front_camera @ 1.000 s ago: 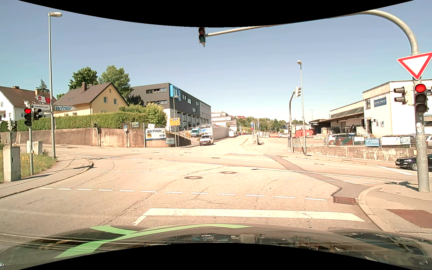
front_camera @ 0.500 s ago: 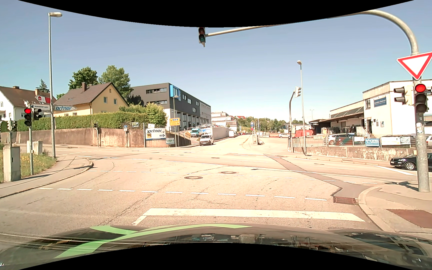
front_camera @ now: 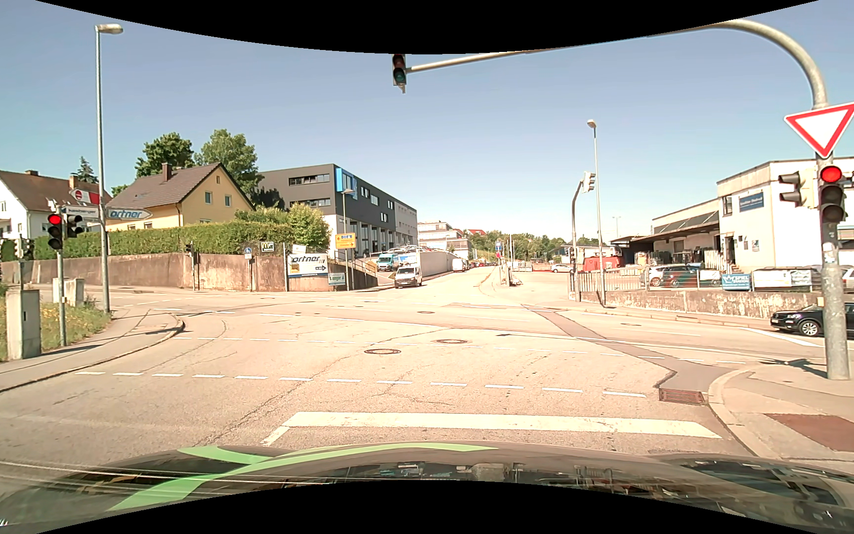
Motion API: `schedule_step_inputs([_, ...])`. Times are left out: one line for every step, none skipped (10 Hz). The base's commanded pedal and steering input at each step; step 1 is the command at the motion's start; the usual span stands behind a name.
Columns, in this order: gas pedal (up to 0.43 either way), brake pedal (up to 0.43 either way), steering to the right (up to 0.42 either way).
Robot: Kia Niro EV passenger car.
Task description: Follow the waypoints while adhering to traffic rules and regulations
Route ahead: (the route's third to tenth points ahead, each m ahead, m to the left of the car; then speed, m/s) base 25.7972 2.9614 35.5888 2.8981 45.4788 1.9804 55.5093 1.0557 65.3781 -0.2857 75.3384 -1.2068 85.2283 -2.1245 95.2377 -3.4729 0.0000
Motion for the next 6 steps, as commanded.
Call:
schedule_step_inputs([0.000,0.500,0.039])
schedule_step_inputs([0.000,0.494,0.039])
schedule_step_inputs([0.000,0.500,0.039])
schedule_step_inputs([0.000,0.500,0.039])
schedule_step_inputs([0.000,0.500,0.039])
schedule_step_inputs([0.000,0.500,0.039])
